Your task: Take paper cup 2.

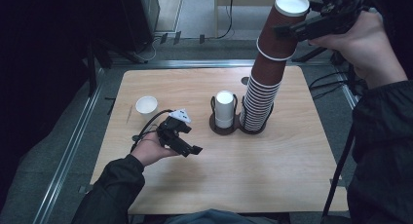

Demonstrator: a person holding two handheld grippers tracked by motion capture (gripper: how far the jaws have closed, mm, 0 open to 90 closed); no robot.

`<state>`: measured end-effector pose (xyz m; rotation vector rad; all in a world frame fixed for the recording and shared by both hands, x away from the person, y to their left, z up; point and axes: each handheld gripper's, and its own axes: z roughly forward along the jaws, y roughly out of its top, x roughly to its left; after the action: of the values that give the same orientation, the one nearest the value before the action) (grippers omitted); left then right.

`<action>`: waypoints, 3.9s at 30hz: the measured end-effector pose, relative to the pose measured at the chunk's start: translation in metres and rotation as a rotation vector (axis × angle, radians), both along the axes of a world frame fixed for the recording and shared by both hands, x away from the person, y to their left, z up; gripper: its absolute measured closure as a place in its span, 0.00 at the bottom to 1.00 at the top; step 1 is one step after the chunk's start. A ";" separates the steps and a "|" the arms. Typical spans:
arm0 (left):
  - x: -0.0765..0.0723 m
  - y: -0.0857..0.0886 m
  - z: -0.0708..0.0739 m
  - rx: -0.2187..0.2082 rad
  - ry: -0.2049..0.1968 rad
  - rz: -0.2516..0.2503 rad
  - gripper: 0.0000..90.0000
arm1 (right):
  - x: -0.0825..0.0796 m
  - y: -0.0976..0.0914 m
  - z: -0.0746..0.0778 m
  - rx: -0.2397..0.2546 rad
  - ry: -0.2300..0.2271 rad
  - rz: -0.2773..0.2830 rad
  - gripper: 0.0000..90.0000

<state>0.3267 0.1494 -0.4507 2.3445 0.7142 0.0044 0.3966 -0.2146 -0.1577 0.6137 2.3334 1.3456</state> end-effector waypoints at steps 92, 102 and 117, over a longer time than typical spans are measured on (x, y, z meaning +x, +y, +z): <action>0.000 -0.004 -0.008 -0.114 0.011 -0.060 0.00 | -0.068 0.092 -0.296 0.050 0.243 0.316 0.22; -0.004 -0.006 -0.011 -0.119 0.020 -0.072 0.00 | -0.061 0.097 -0.305 0.176 0.260 0.345 0.22; -0.005 -0.018 -0.015 -0.130 0.034 -0.128 0.00 | -0.067 0.105 -0.303 0.249 0.235 0.372 0.22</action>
<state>0.3222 0.1314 -0.4658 2.2658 0.5619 -0.1346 0.3297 -0.1098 -0.4611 0.4397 2.5806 1.8400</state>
